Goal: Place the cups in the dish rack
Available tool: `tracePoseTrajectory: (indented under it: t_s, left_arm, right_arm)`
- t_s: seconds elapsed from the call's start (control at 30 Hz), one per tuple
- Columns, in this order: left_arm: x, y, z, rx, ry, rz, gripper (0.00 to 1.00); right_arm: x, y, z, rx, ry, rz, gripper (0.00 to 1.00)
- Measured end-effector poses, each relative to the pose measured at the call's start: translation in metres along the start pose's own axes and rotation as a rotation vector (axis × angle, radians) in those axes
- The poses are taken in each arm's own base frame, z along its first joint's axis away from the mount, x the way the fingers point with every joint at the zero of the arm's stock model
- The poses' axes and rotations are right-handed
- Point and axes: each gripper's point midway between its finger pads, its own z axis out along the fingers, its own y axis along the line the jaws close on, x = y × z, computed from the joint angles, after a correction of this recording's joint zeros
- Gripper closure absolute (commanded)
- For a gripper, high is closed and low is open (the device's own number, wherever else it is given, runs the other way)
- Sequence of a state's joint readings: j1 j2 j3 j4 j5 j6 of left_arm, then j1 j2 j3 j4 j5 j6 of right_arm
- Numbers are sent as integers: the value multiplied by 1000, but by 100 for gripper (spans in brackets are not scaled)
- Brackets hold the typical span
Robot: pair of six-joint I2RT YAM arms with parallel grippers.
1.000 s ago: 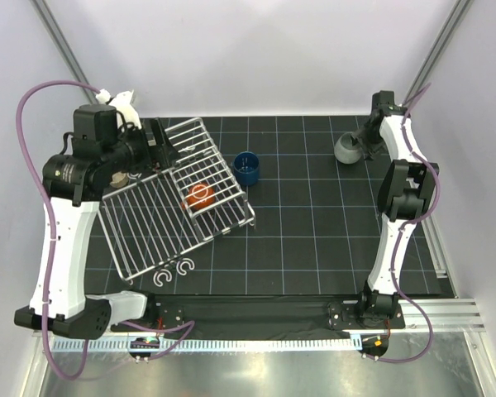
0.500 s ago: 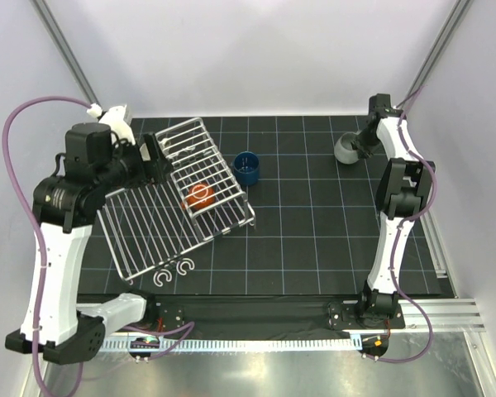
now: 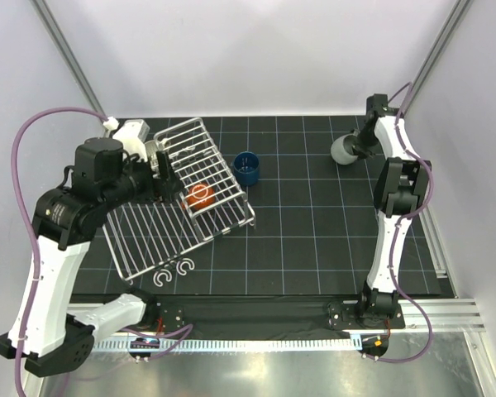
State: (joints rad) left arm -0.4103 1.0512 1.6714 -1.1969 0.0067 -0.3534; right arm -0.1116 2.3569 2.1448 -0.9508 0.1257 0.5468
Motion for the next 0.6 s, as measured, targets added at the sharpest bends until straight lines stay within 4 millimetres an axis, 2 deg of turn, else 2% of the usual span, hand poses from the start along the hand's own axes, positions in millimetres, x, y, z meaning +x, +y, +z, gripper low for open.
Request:
tracePoseTrajectory:
  t_s: [0.13,0.27,0.37,0.47,0.53,0.6]
  left_arm:
    - [2,-12,4,50,24,-52,24]
    - [5,-32,10,139,78,-124,26]
    - [9,-51,12,228,112,-186,24]
    - [21,-63,12,309,143,-242,23]
    - [30,-71,7,353,178,-280,23]
    - [27,-83,0,419,182,-301,21]
  right_arm:
    - [10,14,-13,-28,-1,-76,96]
    - [38,39,-51,-80,-3,-152,96]
    - [75,76,-104,-180,-11,-239,96]
    - [118,115,-173,-351,-38,-309,96]
    - [150,126,-218,-470,-45,-341,96]
    - [180,119,-264,-577,-28,-366,96]
